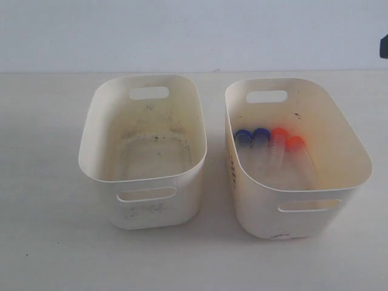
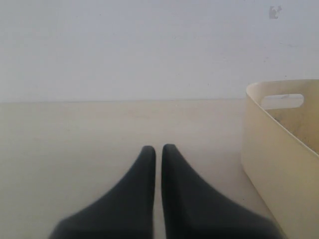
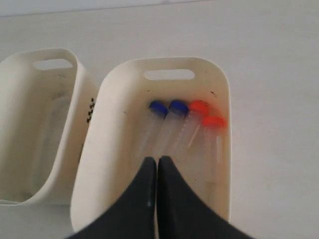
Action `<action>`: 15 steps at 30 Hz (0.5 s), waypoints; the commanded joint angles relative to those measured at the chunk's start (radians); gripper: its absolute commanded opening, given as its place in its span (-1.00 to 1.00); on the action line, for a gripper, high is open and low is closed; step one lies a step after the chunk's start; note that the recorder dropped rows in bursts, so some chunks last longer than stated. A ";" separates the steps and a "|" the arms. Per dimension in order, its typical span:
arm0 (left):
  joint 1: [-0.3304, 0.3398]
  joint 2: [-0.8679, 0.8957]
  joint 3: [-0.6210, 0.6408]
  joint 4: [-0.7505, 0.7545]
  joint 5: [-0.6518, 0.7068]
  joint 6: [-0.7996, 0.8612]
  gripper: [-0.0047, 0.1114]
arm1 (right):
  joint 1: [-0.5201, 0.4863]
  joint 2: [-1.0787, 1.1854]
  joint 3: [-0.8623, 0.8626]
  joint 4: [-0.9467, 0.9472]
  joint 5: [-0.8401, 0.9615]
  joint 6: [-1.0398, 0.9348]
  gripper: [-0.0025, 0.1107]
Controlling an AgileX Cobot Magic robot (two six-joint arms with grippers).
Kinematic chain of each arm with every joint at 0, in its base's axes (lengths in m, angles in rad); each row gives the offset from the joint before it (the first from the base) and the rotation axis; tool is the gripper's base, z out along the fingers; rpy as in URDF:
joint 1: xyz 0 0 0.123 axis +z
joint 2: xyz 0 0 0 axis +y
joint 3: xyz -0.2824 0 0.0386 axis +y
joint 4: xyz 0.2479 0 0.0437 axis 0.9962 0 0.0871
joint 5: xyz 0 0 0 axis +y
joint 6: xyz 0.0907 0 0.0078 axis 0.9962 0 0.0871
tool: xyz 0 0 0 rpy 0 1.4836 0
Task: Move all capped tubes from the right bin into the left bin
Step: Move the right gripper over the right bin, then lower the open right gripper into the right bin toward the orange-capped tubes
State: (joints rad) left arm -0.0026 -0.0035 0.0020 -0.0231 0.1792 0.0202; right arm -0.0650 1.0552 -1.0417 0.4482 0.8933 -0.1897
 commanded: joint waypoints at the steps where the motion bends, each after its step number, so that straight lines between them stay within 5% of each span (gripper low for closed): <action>1: -0.007 0.004 -0.002 -0.003 -0.007 -0.004 -0.85 | 0.080 0.095 -0.115 -0.070 0.104 0.076 -0.93; 8: -0.007 0.004 -0.002 -0.003 -0.007 -0.004 -0.85 | 0.342 0.256 -0.211 -0.356 0.134 0.372 -0.93; 15: -0.007 0.004 -0.002 -0.003 -0.007 -0.004 -0.85 | 0.367 0.482 -0.219 -0.340 0.156 0.557 -0.93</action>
State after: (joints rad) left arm -0.0026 -0.0035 0.0020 -0.0231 0.1792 0.0202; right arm 0.2988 1.4649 -1.2547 0.1191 1.0437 0.2990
